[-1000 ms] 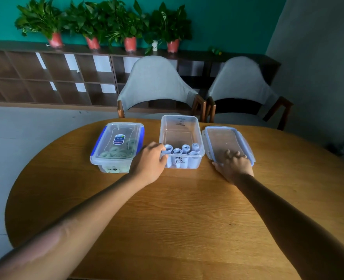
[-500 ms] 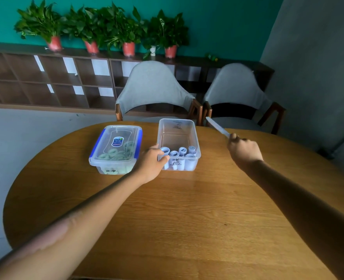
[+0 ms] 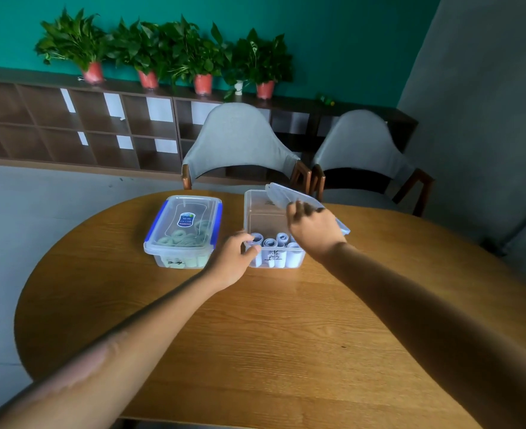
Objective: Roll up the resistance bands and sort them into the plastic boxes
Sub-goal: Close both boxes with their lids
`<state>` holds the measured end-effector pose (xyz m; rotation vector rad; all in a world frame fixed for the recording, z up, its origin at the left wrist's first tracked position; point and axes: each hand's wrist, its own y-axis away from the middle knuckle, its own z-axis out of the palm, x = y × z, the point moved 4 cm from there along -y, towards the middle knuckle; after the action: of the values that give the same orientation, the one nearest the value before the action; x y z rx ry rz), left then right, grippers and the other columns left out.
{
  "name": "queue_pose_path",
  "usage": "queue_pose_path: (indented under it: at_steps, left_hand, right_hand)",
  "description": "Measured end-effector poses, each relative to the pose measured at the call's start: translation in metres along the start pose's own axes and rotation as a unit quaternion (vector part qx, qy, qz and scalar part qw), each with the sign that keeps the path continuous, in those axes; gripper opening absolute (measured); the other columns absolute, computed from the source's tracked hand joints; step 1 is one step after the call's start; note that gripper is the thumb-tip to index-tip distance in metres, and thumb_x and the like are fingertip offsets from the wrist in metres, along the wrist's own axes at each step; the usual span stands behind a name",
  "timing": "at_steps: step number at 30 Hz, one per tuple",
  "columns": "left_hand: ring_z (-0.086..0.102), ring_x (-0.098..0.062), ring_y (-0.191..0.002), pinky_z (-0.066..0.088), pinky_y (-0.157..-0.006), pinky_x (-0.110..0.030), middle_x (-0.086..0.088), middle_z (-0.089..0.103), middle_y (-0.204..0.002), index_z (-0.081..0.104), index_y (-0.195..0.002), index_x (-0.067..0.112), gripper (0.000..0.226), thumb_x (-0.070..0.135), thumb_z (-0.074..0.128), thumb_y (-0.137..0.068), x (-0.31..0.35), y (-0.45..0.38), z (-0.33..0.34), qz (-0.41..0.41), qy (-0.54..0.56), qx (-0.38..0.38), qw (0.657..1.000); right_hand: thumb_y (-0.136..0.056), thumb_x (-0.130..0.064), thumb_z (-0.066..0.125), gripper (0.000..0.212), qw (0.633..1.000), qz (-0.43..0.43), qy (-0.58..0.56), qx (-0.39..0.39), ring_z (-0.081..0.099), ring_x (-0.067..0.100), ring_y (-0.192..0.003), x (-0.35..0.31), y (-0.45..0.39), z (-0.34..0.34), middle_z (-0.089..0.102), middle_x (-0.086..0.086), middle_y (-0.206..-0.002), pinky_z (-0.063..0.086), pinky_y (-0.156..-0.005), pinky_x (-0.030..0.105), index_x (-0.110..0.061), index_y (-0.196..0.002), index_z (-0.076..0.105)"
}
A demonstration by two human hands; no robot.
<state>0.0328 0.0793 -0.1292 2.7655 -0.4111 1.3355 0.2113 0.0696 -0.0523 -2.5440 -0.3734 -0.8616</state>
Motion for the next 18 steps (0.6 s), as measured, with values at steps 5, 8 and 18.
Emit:
queue_pose_path:
  at_steps: [5,8,18]
  left_hand:
    - [0.058,-0.019,-0.125,0.042,-0.098,-0.026,-0.005,0.063,-0.132,0.058,-0.132,0.012,0.032,0.024,0.05,-0.104,0.0,-0.002,-0.014,-0.032,0.067,0.034,0.997]
    - [0.057,-0.022,-0.124,0.043,-0.102,-0.03,-0.005,0.06,-0.137,0.054,-0.14,0.013,0.037,0.025,0.044,-0.106,-0.003,-0.007,-0.02,-0.063,0.074,0.056,0.994]
    - [0.043,-0.016,-0.089,0.034,-0.08,-0.031,0.009,0.044,-0.091,0.035,-0.076,0.035,0.031,0.035,0.051,-0.102,-0.011,-0.033,-0.014,-0.104,0.068,0.063,0.99]
  right_hand:
    - [-0.073,-0.01,0.076,0.05,0.994,-0.034,-0.043,0.096,0.068,0.029,-0.081,-0.045,-0.007,0.007,0.067,0.02,-0.096,0.05,-0.051,0.033,0.006,-0.118,0.062]
    - [-0.074,-0.018,0.082,0.057,0.994,-0.046,-0.078,0.06,0.066,0.03,-0.094,-0.065,-0.007,0.019,0.066,0.019,-0.106,0.054,-0.06,0.036,0.002,-0.122,0.06]
    - [-0.105,-0.049,0.035,0.055,0.903,0.167,-0.395,0.009,0.046,0.027,-0.135,-0.024,0.009,0.034,0.051,0.008,-0.145,0.042,-0.109,0.046,-0.013,-0.145,0.044]
